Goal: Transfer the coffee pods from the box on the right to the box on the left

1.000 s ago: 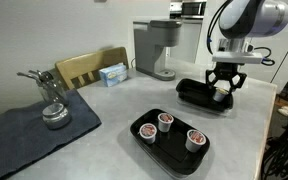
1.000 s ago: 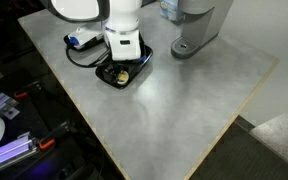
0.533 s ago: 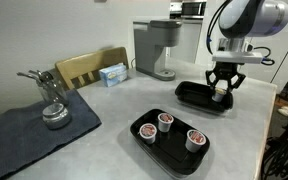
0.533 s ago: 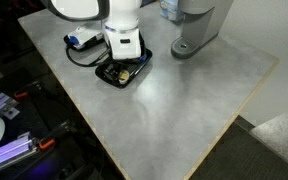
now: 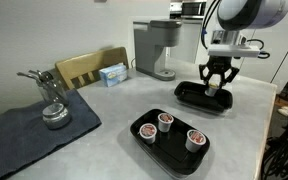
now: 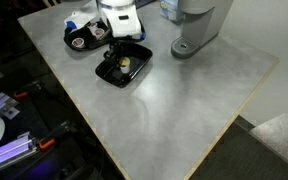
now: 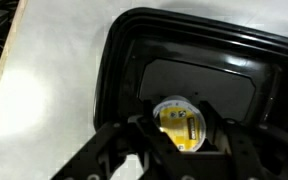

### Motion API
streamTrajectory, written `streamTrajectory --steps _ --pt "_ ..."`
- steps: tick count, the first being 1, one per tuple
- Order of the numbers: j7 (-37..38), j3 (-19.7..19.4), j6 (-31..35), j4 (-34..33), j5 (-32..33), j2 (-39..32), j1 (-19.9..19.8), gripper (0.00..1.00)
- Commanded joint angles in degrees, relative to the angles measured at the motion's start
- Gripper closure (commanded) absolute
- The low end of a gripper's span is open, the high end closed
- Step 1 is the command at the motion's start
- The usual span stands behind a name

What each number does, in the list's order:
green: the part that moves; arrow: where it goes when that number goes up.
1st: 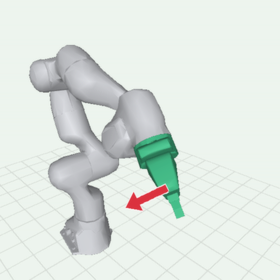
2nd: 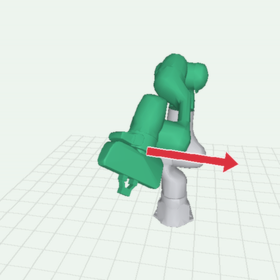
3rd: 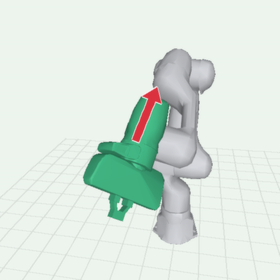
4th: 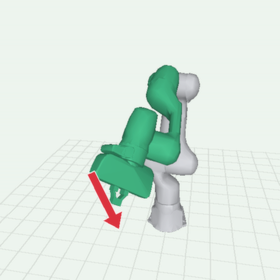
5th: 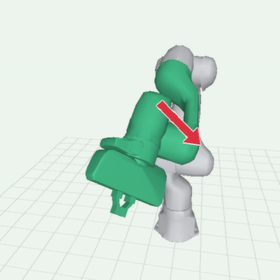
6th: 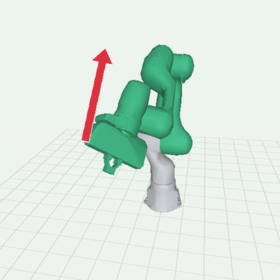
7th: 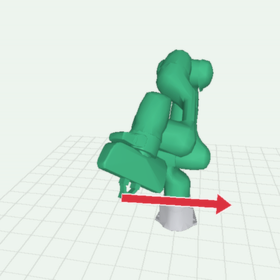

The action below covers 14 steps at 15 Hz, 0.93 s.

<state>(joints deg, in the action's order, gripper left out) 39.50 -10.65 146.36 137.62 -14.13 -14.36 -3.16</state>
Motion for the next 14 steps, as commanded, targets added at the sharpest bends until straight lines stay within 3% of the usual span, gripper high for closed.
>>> streamTrajectory --steps 1,6,14 --pt "1.2 0.1 0.4 1.8 4.6 4.6 1.6 0.76" --pt "4.1 2.2 -0.9 0.4 12.8 8.0 4.5 0.76" --pt "4.8 11.2 -5.8 -7.1 19.5 5.2 10.6 0.76"
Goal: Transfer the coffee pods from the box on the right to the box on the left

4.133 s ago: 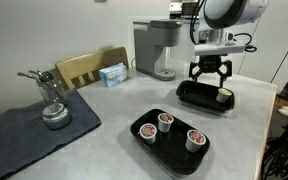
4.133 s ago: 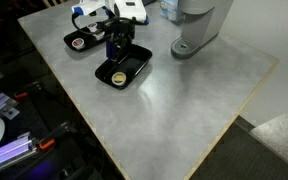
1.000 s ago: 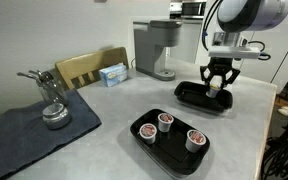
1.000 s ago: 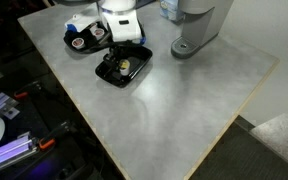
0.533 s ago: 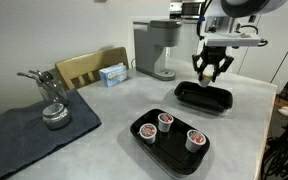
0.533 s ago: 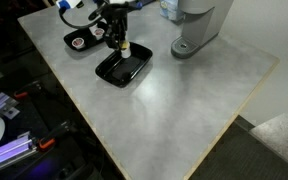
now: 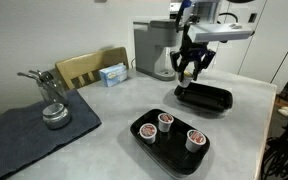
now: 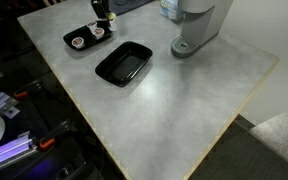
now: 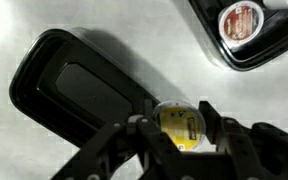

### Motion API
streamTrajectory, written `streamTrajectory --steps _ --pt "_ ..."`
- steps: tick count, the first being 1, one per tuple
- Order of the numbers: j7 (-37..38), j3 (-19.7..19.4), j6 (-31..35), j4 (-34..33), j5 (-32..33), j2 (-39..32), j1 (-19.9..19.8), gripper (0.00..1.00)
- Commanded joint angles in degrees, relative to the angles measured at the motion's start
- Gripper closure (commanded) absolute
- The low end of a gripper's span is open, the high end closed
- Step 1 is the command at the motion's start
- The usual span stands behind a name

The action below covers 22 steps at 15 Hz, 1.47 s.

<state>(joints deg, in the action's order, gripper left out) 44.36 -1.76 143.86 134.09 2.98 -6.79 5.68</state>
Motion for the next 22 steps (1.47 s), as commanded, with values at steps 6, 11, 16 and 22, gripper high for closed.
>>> streamTrajectory --steps 6,11,16,22 --pt "-1.3 6.3 -8.1 -7.6 6.4 -6.6 6.6 0.76" --pt "-3.6 7.7 -11.6 -9.6 8.1 -9.4 9.5 0.76" --pt "-6.1 8.8 -13.5 -10.4 9.1 -11.3 12.1 0.76" --pt "-8.0 9.4 -15.3 -10.3 9.9 -14.6 14.8 0.76"
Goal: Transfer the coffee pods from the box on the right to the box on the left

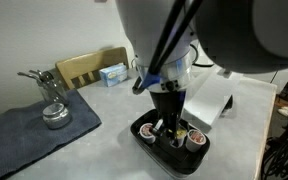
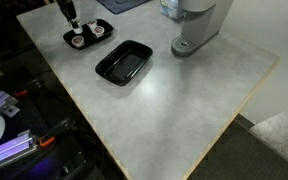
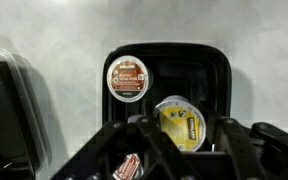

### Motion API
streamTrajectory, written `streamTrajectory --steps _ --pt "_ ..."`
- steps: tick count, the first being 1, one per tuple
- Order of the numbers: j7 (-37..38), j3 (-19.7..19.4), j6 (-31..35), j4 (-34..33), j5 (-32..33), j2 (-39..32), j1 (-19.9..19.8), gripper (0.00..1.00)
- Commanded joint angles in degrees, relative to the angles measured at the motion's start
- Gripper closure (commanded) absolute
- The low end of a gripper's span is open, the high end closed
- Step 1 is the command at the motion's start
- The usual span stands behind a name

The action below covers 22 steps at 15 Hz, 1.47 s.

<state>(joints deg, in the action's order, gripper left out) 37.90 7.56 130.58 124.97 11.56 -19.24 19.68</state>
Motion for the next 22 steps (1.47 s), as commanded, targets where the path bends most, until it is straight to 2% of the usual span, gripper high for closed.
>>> streamTrajectory --steps 1,9,11,12,13,14,17,19,22 --pt "-1.7 0.1 -2.3 -1.3 1.6 -2.6 1.2 0.76" --pt "-3.6 -0.1 -2.9 -2.3 2.5 -5.9 3.4 0.76" --pt "-3.8 -0.2 -3.2 -2.5 2.5 -6.2 3.7 0.72" --pt "-3.9 -0.2 -3.1 -2.6 2.5 -6.3 3.7 0.68" --pt "-3.9 -0.3 -3.1 -2.6 2.4 -6.3 3.7 0.48" --pt "-4.0 -0.3 -3.1 -2.6 2.3 -6.2 3.7 0.34" --pt "-4.1 -0.5 -2.9 -2.7 2.1 -5.9 3.3 0.12" --pt "-4.2 -0.6 -2.8 -2.7 1.9 -5.6 3.1 0.0" --pt "-4.3 -1.1 -2.5 -2.5 1.6 -4.5 2.5 0.0"
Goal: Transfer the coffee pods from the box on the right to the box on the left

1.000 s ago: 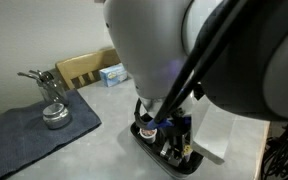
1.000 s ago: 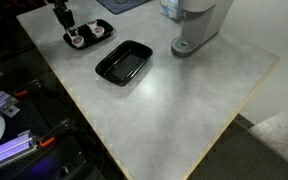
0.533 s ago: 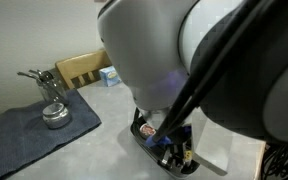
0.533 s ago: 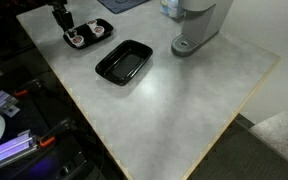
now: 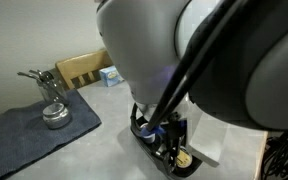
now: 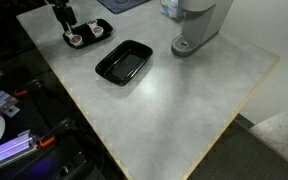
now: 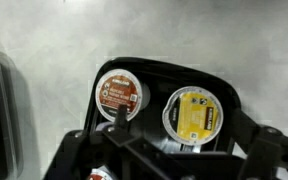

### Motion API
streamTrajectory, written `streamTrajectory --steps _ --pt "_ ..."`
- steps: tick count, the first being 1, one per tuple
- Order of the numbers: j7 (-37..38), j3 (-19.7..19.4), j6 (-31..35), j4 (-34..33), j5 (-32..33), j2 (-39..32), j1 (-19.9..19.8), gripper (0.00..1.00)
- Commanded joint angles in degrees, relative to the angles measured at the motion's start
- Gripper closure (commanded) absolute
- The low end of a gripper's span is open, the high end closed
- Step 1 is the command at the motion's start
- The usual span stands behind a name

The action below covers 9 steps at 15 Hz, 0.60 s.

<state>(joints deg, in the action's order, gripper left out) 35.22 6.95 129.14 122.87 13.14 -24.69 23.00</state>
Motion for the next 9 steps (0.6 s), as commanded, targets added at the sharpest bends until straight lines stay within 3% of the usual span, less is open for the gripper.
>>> streamTrajectory --steps 1,5,9 --pt "-1.7 -0.8 -1.0 -0.3 0.0 1.4 -1.1 0.0" --pt "-2.6 -1.6 -2.4 0.0 -1.4 4.5 -3.2 0.0" --pt "-5.7 -1.9 -8.0 -0.5 -4.8 8.9 -6.9 0.0"
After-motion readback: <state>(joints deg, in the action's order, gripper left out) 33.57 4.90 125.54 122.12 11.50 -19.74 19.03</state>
